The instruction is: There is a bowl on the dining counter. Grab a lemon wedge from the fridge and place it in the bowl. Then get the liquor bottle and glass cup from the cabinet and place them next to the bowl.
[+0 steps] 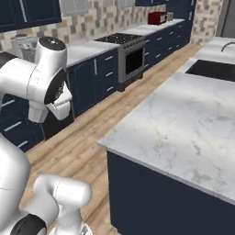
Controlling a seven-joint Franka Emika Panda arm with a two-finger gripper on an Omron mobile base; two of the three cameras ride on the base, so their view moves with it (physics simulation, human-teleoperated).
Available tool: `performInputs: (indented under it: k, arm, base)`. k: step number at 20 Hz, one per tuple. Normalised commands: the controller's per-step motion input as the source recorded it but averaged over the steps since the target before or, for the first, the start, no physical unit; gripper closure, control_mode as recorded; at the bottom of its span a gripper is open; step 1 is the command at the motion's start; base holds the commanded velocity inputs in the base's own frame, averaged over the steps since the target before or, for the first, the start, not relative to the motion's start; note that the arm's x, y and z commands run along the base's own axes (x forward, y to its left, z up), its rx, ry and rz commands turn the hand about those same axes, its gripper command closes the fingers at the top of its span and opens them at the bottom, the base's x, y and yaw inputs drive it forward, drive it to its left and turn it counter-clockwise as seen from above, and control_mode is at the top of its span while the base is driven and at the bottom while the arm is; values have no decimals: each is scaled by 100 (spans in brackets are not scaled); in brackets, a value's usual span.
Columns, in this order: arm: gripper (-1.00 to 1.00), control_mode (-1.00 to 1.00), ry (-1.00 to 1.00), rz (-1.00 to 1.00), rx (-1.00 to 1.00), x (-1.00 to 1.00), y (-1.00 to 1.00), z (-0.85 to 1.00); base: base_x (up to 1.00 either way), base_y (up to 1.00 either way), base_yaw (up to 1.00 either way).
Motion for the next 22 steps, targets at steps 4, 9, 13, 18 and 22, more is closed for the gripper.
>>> performInputs:
  k: [4, 9, 13, 18, 22]
  arm:
    - [100, 100, 0, 0, 0, 0, 0, 0]
    - [100, 100, 0, 0, 0, 0, 0, 0]
    - [100, 100, 0, 0, 0, 0, 0, 0]
    - [100, 100, 0, 0, 0, 0, 0, 0]
    - [100, 100, 0, 0, 0, 0, 0, 0]
  base:
    - [-7, -100, -26]
    - [-13, -100, -18]
    - [-26, -100, -12]
    - [-21, -100, -11]
    - [-9, -100, -11]
